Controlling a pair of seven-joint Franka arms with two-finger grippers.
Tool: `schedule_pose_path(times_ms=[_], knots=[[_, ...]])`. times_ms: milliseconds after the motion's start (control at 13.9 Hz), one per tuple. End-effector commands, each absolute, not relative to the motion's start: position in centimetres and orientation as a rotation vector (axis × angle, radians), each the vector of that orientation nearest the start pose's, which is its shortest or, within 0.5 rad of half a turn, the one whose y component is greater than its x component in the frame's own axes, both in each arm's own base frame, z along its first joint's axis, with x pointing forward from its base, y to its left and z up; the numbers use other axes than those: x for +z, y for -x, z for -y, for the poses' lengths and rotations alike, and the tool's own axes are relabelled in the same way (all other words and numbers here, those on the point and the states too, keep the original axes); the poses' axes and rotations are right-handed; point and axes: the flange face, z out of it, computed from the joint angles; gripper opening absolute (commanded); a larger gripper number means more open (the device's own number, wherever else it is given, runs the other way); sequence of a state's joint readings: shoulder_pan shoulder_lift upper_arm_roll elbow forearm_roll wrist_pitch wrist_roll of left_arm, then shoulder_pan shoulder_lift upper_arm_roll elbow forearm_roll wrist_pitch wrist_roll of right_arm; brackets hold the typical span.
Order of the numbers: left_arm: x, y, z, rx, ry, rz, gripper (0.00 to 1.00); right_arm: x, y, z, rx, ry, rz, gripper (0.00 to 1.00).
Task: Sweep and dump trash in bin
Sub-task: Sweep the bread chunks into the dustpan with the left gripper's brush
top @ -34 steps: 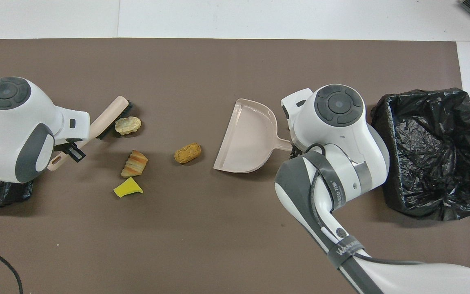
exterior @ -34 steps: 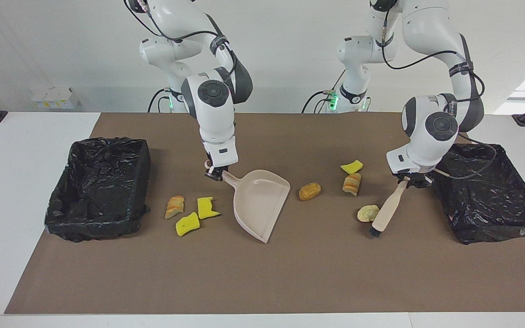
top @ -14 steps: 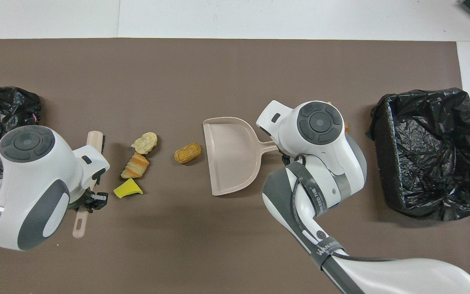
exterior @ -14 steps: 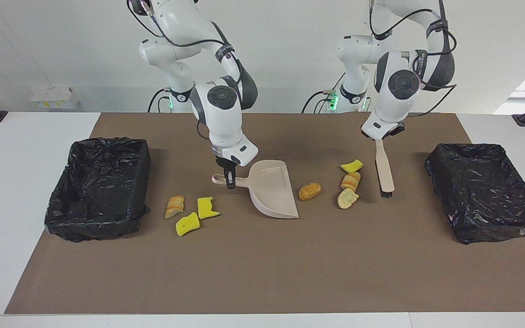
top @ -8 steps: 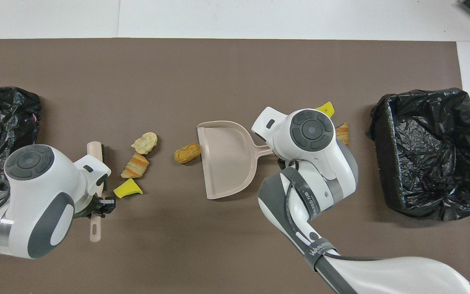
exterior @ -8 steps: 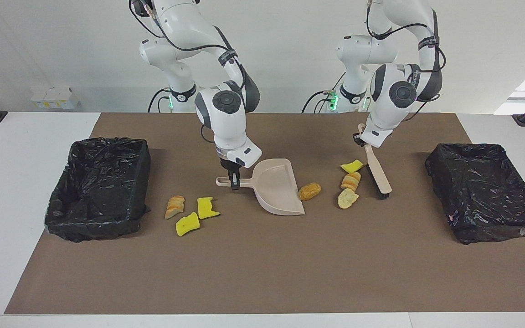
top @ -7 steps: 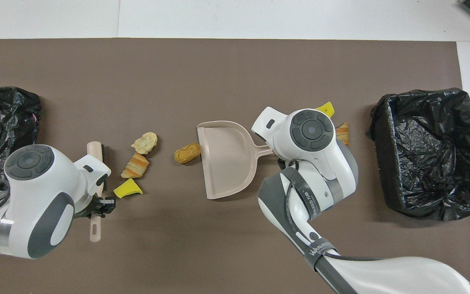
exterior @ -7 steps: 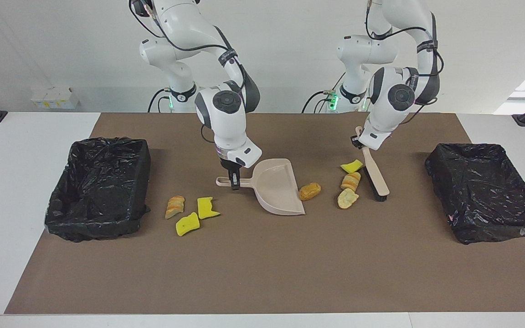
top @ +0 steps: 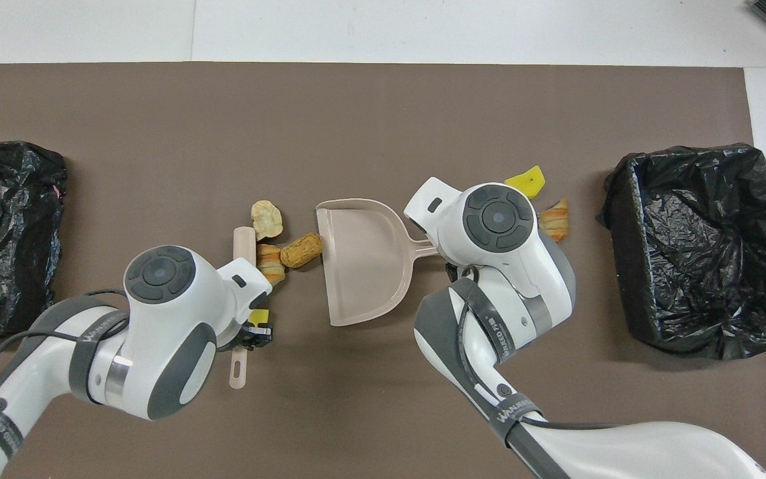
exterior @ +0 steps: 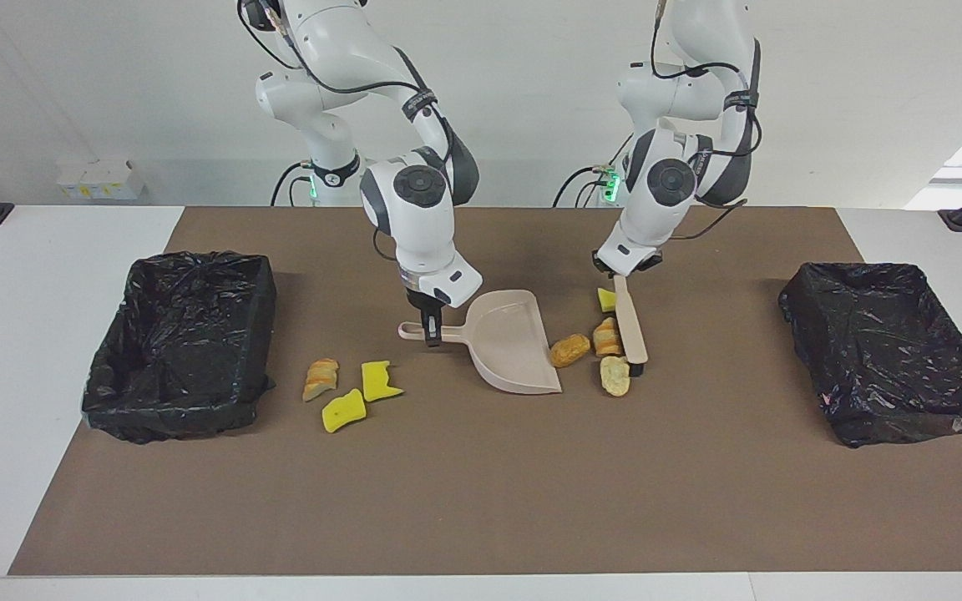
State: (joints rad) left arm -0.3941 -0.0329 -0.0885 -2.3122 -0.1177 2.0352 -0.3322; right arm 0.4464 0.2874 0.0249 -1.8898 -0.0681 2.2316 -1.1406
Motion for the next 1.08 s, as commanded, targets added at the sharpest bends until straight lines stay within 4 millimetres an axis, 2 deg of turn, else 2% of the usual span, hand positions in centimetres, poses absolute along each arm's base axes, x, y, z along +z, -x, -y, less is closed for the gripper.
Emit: schedule_pose_path(times_ms=[0, 215, 359, 503, 574, 718, 861, 1005], knots=[[34.4, -40.8, 26.7, 0.384, 3.146, -0.251, 0.0, 35.2, -55.4, -28.9, 0.063, -2.12, -2.221, 0.0], [36.1, -40.0, 30.3, 0.359, 3.17, -0.329, 0.0, 35.2, -55.4, -28.9, 0.064, -2.122, -2.221, 0.0], [37.5, -40.7, 33.3, 0.37, 3.216, -0.333, 0.0, 35.2, -55.3, -28.9, 0.061, -2.122, -2.221, 0.0], [39.0, -40.6, 34.9, 0.393, 3.228, -0.265, 0.0, 35.2, -55.3, -28.9, 0.059, -2.122, -2.221, 0.0], [38.9, -39.9, 35.2, 0.425, 3.213, -0.226, 0.0, 35.2, -55.4, -28.8, 0.057, -2.124, -2.22, 0.0], [39.2, -38.8, 34.7, 0.508, 3.152, -0.068, 0.0, 35.2, -55.3, -28.8, 0.05, -2.126, -2.221, 0.0], [40.1, -37.6, 33.8, 0.565, 3.075, 0.128, 0.0, 35.2, -55.6, -28.1, 0.038, -2.137, -2.212, 0.0], [41.5, -35.9, 32.2, 0.616, 2.989, 0.197, 0.0, 35.8, -55.8, -27.8, 0.046, -2.136, -2.201, 0.0]])
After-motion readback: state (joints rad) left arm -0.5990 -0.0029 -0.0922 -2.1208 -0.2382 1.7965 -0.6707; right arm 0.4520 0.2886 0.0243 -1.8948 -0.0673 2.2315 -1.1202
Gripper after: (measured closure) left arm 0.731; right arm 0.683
